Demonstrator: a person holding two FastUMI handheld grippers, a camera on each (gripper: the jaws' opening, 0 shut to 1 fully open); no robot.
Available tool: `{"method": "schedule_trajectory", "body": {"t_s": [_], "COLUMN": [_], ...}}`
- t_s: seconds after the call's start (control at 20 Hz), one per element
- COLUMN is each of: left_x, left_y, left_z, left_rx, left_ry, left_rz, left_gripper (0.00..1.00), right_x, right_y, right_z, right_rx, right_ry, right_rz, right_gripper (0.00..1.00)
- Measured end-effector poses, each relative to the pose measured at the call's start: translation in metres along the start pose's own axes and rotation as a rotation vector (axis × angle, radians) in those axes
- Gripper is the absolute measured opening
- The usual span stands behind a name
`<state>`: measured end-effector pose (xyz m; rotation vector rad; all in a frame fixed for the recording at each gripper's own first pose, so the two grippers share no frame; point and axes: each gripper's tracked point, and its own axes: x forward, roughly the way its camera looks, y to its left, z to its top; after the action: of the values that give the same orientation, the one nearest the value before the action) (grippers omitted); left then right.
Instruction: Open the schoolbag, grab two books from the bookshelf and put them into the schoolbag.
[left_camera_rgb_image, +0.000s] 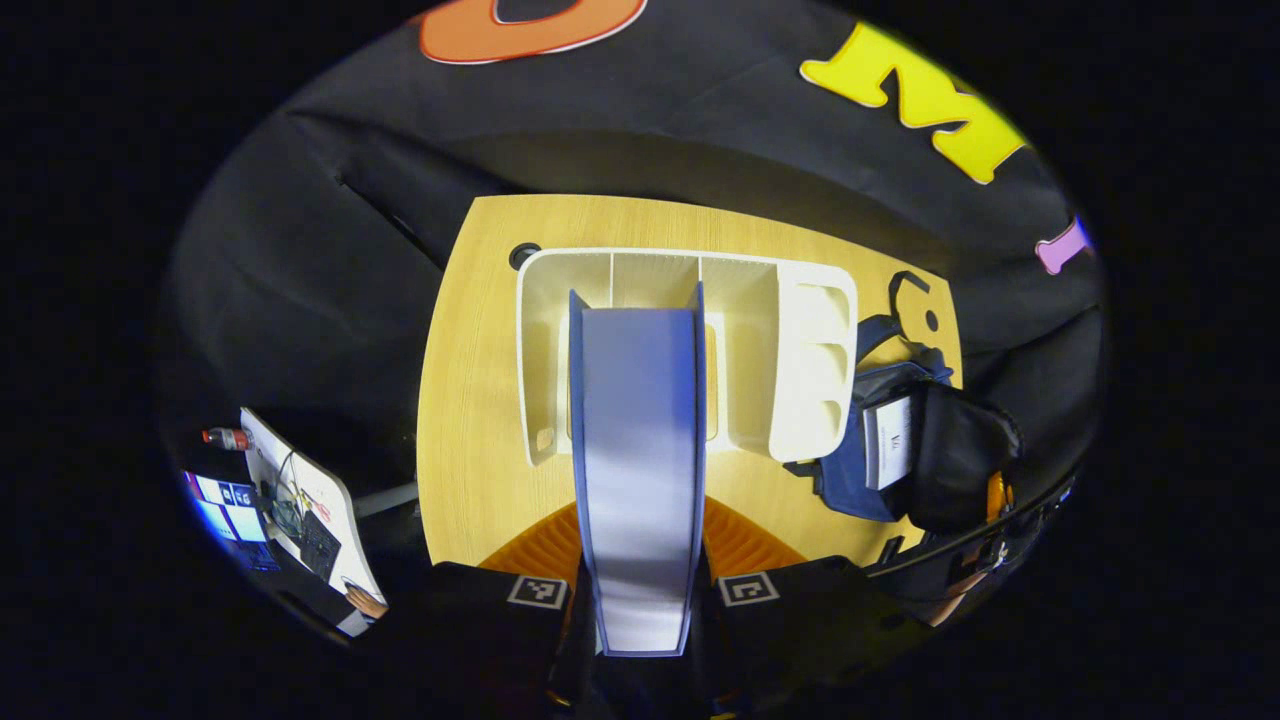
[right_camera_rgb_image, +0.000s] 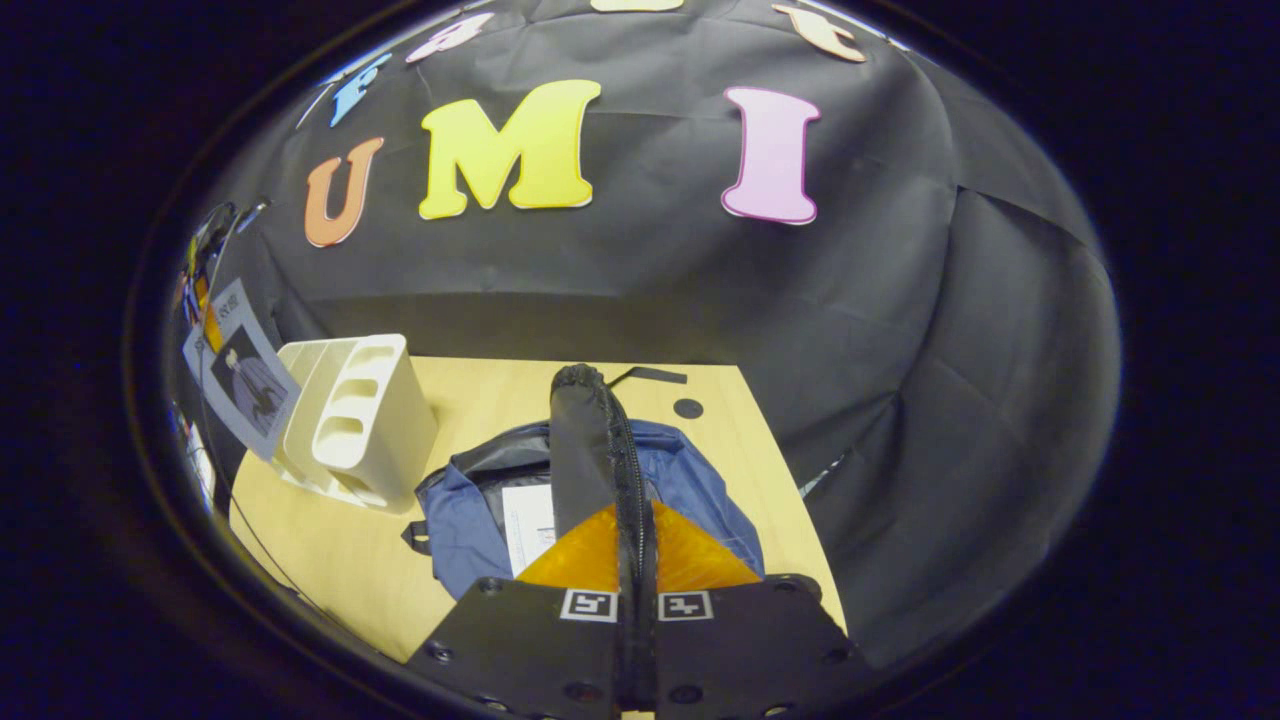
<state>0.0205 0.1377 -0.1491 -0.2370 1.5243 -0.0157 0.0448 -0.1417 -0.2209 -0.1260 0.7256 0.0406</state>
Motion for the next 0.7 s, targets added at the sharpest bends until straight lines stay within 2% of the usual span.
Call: {"method": "schedule_trajectory", "body": {"t_s": [0.1,0.2,0.3,0.55,0.7], "left_x": [-0.024,-0.038,-0.044,-0.047,-0.044], "left_y": [-0.004,0.001,-0.015,-0.071,-0.106], "left_z": [-0.016,-0.029,-0.042,-0.060,-0.059], "left_rx": [-0.038,-0.048,-0.072,-0.172,-0.182], "left_ry": [-0.035,-0.068,-0.102,-0.128,-0.176], "left_rz": [-0.059,-0.082,-0.148,-0.387,-0.533], "left_gripper": [0.41,0.39,0.41,0.41,0.39], "right_x": [0.001,0.001,0.001,-0.001,-0.002], "right_y": [0.000,0.000,0.002,0.004,0.006], "right_z": [0.001,0.000,0.002,0.000,-0.008], "right_rx": [0.003,-0.001,-0.006,-0.024,-0.018], "right_ry": [0.001,0.003,0.004,0.009,0.025], "right_rz": [0.002,0.005,0.008,0.011,0.016], "right_gripper": [0.00,0.00,0.00,0.00,0.00]}}
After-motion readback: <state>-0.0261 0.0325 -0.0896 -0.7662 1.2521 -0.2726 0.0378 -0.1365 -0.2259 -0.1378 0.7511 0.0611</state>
